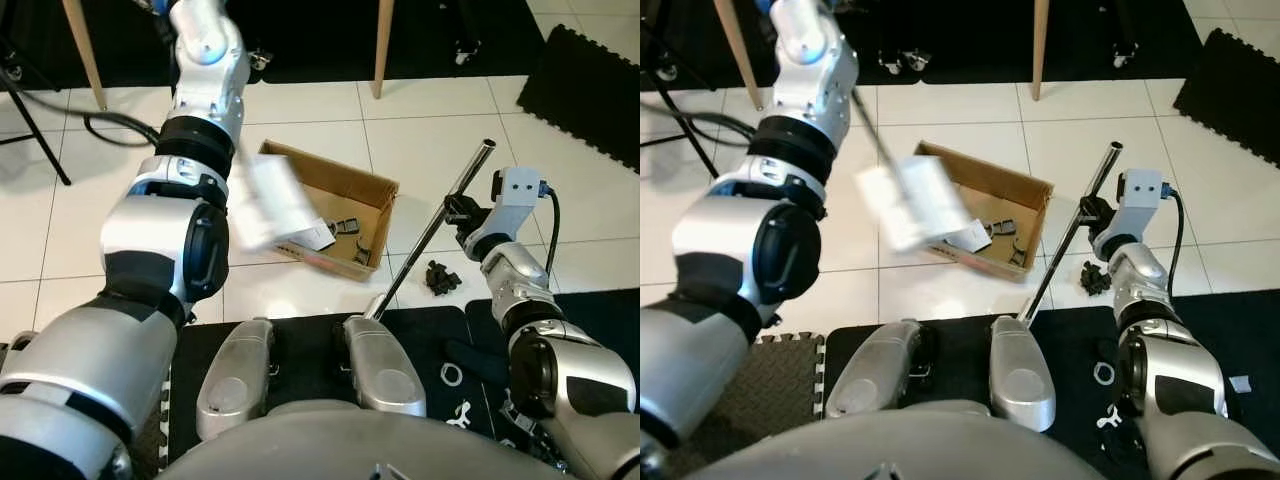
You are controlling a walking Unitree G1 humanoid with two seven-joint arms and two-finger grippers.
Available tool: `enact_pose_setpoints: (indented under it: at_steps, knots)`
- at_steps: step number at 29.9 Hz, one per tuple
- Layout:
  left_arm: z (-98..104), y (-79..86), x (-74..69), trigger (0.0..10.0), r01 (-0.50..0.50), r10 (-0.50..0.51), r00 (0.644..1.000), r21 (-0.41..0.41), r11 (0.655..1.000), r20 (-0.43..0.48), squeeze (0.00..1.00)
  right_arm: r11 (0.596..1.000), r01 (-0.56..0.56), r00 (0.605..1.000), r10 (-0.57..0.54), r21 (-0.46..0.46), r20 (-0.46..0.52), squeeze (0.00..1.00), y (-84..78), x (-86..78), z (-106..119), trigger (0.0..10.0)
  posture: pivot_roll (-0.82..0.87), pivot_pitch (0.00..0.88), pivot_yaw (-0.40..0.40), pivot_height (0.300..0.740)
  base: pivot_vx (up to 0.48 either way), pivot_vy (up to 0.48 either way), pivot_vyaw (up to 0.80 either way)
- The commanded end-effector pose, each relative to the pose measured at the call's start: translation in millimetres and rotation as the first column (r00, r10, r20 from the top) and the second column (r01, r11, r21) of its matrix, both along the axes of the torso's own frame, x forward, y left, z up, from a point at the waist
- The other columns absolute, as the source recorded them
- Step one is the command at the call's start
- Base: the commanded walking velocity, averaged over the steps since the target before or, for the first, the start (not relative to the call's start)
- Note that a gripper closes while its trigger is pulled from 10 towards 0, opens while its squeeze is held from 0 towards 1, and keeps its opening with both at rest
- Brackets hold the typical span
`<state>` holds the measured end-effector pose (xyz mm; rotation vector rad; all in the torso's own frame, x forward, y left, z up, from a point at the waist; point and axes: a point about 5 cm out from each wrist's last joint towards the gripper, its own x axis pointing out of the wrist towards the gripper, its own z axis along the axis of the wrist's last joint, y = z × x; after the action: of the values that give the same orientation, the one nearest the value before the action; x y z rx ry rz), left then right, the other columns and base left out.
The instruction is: Sweep floor
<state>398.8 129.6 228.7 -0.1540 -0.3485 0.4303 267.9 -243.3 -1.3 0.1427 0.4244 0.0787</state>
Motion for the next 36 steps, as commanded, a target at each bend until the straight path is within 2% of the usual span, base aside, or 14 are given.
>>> enact_pose_setpoints:
  at_steps: [1, 2, 3, 5, 6, 8, 11, 13, 19, 22, 25, 26, 36]
  knots:
    - [29.4, -13.4, -2.5, 10.0, -0.029, -0.011, 0.991, 0.289, 0.957, 0.134, 0.0, 1.0, 0.0, 0.998, -0.001, -0.016, -0.06, 0.0, -2.9, -10.1, -9.5, 10.0, -0.07, 0.05, -0.056, 0.74, 0.0, 0.0, 0.0]
    - [29.4, -13.4, -2.5, 10.0, -0.029, -0.011, 0.991, 0.289, 0.957, 0.134, 0.0, 1.0, 0.0, 0.998, -0.001, -0.016, -0.06, 0.0, -2.9, -10.1, -9.5, 10.0, -0.07, 0.05, -0.056, 0.74, 0.0, 0.0, 0.0]
    - [34.8, -21.6, -5.7, 10.0, -0.05, -0.034, 0.981, 0.416, 0.908, 0.19, 0.0, 1.0, -0.002, 0.998, 0.001, -0.016, -0.061, 0.0, -2.7, -10.2, -9.6, 10.0, -0.07, 0.048, -0.056, 0.74, 0.0, 0.0, 0.0]
    - [35.8, -23.3, -6.4, 10.0, -0.05, -0.044, 0.978, 0.435, 0.899, 0.202, 0.0, 1.0, -0.003, 0.998, 0.002, -0.017, -0.061, 0.0, -2.6, -10.2, -9.6, 10.0, -0.07, 0.048, -0.056, 0.74, 0.0, 0.0, 0.0]
    - [33.9, -22.2, -4.9, 10.0, -0.014, -0.055, 0.983, 0.371, 0.929, 0.175, 0.0, 1.0, -0.003, 0.998, 0.002, -0.016, -0.061, 0.0, -2.2, -9.9, -9.5, 10.0, -0.07, 0.049, -0.055, 0.74, 0.0, 0.0, 0.0]
    - [31.1, -24.2, -3.5, 10.0, 0.022, -0.077, 0.986, 0.347, 0.937, 0.145, 0.0, 1.0, -0.003, 0.998, 0.002, -0.015, -0.058, 0.0, -1.7, -9.1, -9.1, 10.0, -0.07, 0.05, -0.055, 0.74, 0.0, 0.0, 0.0]
    - [30.8, -28.8, -5.2, 10.0, 0.029, -0.093, 0.983, 0.366, 0.93, 0.158, 0.0, 1.0, -0.004, 0.998, 0.003, -0.014, -0.057, 0.0, -1.3, -8.9, -9.0, 10.0, -0.07, 0.05, -0.053, 0.74, 0.0, 0.0, 0.0]
    - [32.5, -29.0, -5.9, 10.0, 0.027, -0.091, 0.981, 0.345, 0.938, 0.171, 0.0, 1.0, -0.002, 0.998, 0.001, -0.014, -0.057, 0.0, -1.6, -9.1, -9.0, 10.0, -0.07, 0.048, -0.054, 0.74, 0.0, 0.0, 0.0]
    - [32.2, -29.4, -6.1, 10.0, 0.013, -0.079, 0.982, 0.35, 0.937, 0.173, 0.0, 1.0, -0.001, 0.998, 0.0, -0.014, -0.06, 0.0, -1.9, -10.2, -9.9, 10.0, -0.07, 0.053, -0.051, 0.74, 0.0, 0.0, 0.0]
    - [37.7, -29.2, -10.2, 10.0, -0.022, -0.066, 0.97, 0.357, 0.934, 0.232, 0.0, 1.0, 0.001, 0.998, -0.002, -0.013, -0.061, 0.0, -1.7, -10.6, -10.2, 10.0, -0.07, 0.052, -0.052, 0.74, 0.0, 0.0, 0.0]
    - [38.8, -30.0, -11.2, 10.0, -0.028, -0.067, 0.967, 0.364, 0.931, 0.245, 0.0, 1.0, 0.001, 0.998, -0.002, -0.013, -0.061, 0.0, -1.7, -10.7, -10.3, 10.0, -0.07, 0.052, -0.052, 0.74, 0.0, 0.0, 0.0]
    - [32.5, -33.2, -9.7, 10.0, 0.0, -0.081, 0.976, 0.37, 0.929, 0.203, 0.0, 1.0, -0.001, 0.998, 0.0, -0.013, -0.062, 0.0, -1.3, -10.5, -10.4, 10.0, -0.07, 0.051, -0.052, 0.74, 0.0, 0.0, 0.0]
    - [28.3, -32.0, -7.7, 10.0, 0.013, -0.088, 0.981, 0.39, 0.921, 0.174, 0.0, 1.0, 0.0, 0.998, -0.001, -0.013, -0.06, 0.0, -1.0, -9.9, -10.0, 10.0, -0.07, 0.052, -0.052, 0.74, 0.0, 0.0, 0.0]
